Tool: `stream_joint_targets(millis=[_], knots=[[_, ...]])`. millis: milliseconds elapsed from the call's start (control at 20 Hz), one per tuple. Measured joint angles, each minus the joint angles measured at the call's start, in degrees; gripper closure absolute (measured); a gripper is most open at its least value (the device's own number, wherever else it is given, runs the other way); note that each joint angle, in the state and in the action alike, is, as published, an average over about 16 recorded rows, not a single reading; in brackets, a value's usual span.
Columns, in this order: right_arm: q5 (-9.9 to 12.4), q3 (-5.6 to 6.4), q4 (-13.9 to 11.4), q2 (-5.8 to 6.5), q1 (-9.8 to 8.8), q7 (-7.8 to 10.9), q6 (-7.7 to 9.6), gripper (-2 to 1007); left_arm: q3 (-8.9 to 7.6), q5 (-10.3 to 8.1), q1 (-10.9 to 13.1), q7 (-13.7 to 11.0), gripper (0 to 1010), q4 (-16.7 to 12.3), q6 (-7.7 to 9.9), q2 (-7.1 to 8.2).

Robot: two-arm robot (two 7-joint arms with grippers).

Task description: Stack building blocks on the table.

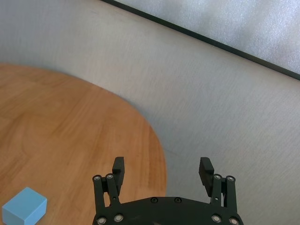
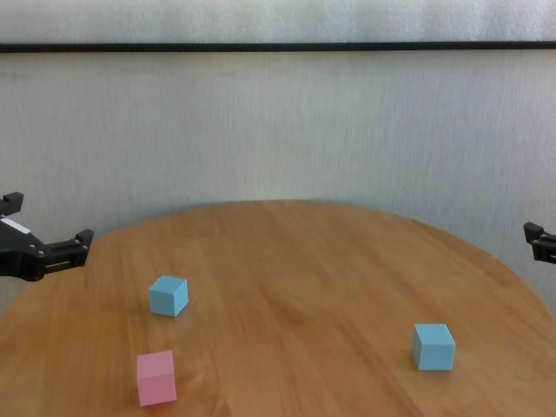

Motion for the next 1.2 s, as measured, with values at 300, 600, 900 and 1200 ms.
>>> stream_joint_targets(millis=[300,600,900,1200], knots=[[0.0,0.0,0.0,0.0,0.0,0.0,0.0,0,0.0,0.0,0.0,0.0,8,0.0,0.0,0.0],[0.0,0.0,0.0,0.0,0.0,0.0,0.0,0,0.0,0.0,0.0,0.0,8,0.0,0.0,0.0],[0.0,0.0,0.0,0.0,0.0,0.0,0.0,0,0.0,0.0,0.0,0.0,8,0.0,0.0,0.0],[0.0,0.0,0.0,0.0,0.0,0.0,0.0,0,0.0,0.0,0.0,0.0,8,0.0,0.0,0.0]])
